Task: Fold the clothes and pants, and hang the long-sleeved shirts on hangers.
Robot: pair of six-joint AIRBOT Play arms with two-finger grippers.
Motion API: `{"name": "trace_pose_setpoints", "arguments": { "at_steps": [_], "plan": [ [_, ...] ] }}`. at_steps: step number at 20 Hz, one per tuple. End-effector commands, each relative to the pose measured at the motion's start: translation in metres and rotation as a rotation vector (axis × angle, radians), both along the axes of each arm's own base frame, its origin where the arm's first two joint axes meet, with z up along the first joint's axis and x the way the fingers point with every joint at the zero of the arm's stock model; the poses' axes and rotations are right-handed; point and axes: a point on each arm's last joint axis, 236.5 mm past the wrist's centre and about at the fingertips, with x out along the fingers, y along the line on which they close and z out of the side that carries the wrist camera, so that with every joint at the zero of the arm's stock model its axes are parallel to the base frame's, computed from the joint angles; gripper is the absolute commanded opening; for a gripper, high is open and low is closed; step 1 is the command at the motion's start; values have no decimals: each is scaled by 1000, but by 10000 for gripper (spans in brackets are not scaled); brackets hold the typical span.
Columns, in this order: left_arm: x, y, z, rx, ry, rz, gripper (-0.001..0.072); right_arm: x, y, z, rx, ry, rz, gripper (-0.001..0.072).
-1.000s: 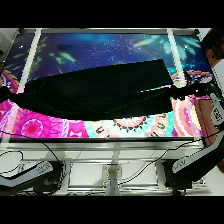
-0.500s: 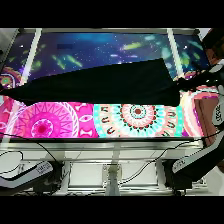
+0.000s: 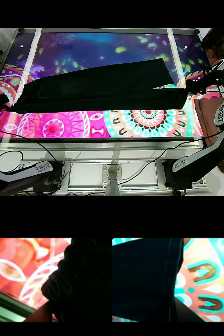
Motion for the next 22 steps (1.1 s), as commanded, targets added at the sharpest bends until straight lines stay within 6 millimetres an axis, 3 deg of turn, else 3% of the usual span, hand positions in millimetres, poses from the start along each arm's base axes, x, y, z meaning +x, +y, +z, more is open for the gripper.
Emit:
{"name": "trace_pose_setpoints", "arguments": {
  "at_steps": [1, 3, 7, 10, 14, 16, 20, 22],
  "plan": [
    [-17, -6, -27, -47, 95, 22, 61, 4, -2, -9, -24, -12, -12, 20],
    [-36, -3, -41, -31, 159, 65, 60, 4, 2, -19, -27, -9, -10, 20],
    [-78, -3, -62, 5, 292, 117, 61, -16, 12, -35, -6, 65, 6, 20],
    [-92, 0, -72, 35, 333, 122, 60, -30, 17, -44, 12, 114, 12, 20],
    [-85, 20, -71, 119, 299, 127, 61, -44, 24, -58, 34, 157, 11, 20],
    [-76, 30, -70, 157, 264, 117, 61, -43, 27, -59, 43, 151, 5, 20],
    [-72, 67, -58, 322, 254, 73, 62, -38, 43, -55, 96, 141, 8, 20],
    [-55, 75, -55, 359, 181, 58, 62, -38, 54, -54, 97, 151, 39, 20]
  ]
}}
